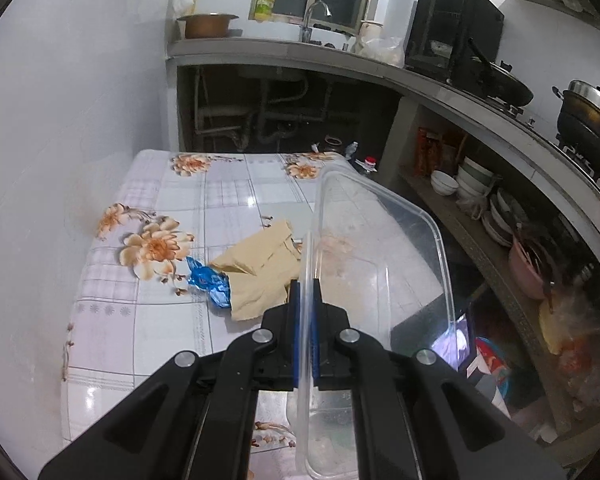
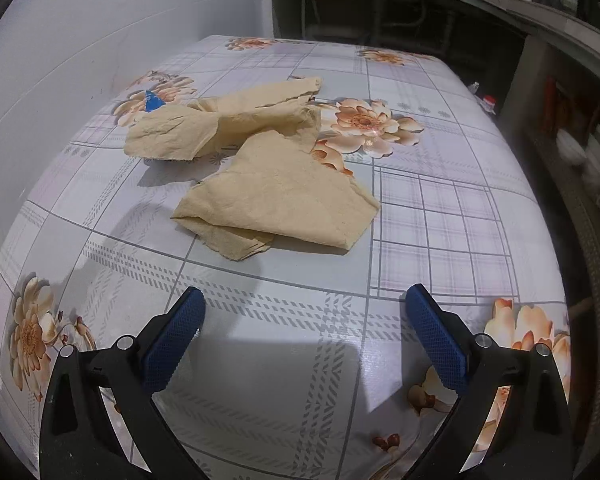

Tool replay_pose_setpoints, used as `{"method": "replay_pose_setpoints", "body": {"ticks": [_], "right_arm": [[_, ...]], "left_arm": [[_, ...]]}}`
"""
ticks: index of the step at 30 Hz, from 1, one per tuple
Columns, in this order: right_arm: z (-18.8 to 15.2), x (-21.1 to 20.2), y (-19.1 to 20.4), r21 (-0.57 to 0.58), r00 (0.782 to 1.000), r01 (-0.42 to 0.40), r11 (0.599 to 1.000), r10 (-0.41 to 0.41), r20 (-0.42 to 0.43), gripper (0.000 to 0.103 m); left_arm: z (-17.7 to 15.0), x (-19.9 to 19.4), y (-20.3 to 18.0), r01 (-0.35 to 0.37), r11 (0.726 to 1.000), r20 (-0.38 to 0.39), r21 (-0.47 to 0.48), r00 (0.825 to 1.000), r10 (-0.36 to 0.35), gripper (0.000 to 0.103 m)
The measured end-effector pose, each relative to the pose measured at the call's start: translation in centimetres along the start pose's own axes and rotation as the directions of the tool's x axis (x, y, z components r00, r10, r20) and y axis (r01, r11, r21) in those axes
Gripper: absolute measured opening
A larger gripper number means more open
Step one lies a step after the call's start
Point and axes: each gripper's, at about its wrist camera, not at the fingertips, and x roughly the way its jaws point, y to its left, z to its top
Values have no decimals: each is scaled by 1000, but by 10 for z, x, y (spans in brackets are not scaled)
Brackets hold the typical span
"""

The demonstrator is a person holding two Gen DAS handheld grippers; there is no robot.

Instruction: Collect trash

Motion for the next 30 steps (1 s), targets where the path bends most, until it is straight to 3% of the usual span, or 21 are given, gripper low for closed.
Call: {"method": "replay_pose_setpoints", "body": {"ticks": [16, 30], "right_arm": [[1, 5, 4, -2, 1000, 2, 1000, -2, 0, 96], [1, 4, 4, -2, 1000, 2, 1000, -2, 0, 96]], "left_arm": [[-8, -8, 45, -157, 983, -25, -93, 987, 156, 4], [-14, -9, 51, -165, 980, -30, -114, 986, 163, 4]]}}
